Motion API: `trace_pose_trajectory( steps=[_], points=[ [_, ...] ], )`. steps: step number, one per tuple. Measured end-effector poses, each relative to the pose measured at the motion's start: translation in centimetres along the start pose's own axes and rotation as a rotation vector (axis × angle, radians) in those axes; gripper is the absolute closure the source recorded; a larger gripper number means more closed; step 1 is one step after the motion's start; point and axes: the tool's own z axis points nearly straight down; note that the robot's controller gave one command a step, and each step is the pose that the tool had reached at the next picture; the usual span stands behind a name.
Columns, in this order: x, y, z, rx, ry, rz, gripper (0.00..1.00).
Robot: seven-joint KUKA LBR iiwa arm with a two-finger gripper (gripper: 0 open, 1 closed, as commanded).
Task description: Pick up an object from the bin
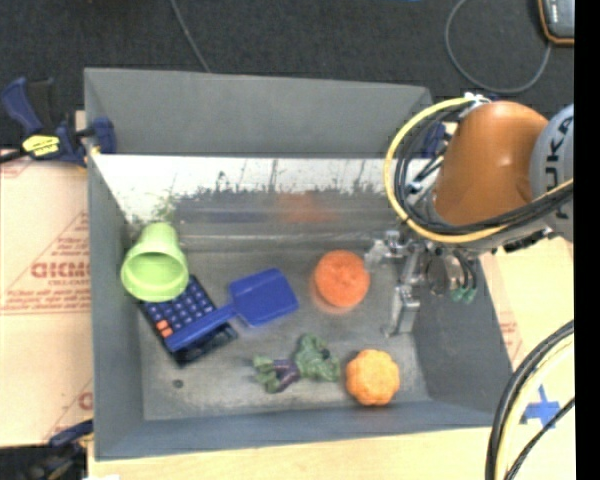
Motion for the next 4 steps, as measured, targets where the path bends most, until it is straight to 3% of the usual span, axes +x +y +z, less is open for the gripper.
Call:
trace_pose_trajectory(
  steps=[1,2,3,4],
  points=[
    [-0.2,0.0,-0.5,0.001,-0.008,-0.003,0.00],
    [-6.9,-0.1,9.5,0.003,-0.015,-0.172,0.00],
    [-8.0,0.8,1.8,0.003,-0.026,-0.010,0.00],
    [-7.2,1.3,8.5,0.003,-0.012,-0.170,0.00]
  ],
)
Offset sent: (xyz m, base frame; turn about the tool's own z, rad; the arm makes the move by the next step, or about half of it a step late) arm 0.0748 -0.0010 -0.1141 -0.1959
